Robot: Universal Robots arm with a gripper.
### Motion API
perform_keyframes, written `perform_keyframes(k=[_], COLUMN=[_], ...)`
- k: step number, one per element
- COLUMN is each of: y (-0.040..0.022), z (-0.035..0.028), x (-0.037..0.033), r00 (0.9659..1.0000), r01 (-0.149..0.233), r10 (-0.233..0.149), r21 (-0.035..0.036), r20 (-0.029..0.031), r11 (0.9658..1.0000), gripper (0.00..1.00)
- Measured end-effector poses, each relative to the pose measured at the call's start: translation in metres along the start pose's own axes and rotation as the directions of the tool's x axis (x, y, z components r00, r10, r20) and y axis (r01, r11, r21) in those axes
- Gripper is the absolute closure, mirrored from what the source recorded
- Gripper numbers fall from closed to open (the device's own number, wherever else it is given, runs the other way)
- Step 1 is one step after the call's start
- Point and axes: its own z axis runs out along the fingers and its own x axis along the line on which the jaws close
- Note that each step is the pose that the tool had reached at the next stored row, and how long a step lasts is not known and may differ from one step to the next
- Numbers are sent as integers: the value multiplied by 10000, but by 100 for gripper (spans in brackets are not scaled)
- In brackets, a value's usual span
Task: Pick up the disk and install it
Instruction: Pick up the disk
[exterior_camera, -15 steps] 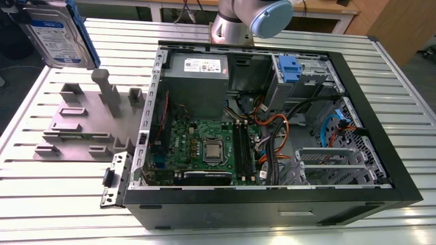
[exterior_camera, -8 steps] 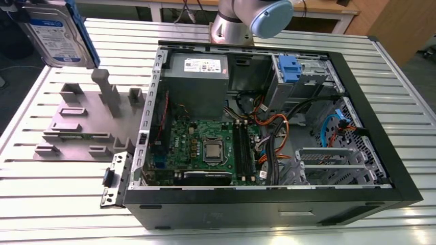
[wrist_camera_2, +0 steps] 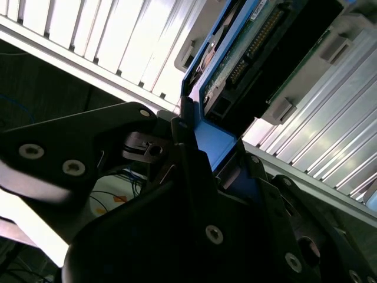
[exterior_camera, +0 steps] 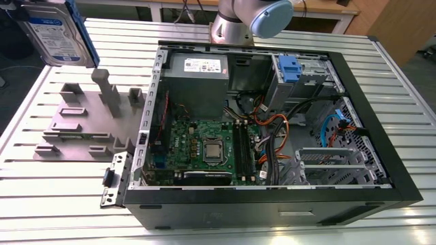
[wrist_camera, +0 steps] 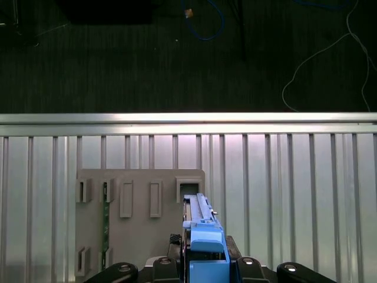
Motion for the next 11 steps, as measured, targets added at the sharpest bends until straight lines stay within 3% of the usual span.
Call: perform_keyframes(k=[11], y=[1], z=[-37], x=[-2], r00=[10000], r01=[0], r10=[0], r21=[-1], r20=[0], r11=[10000], gripper=[64])
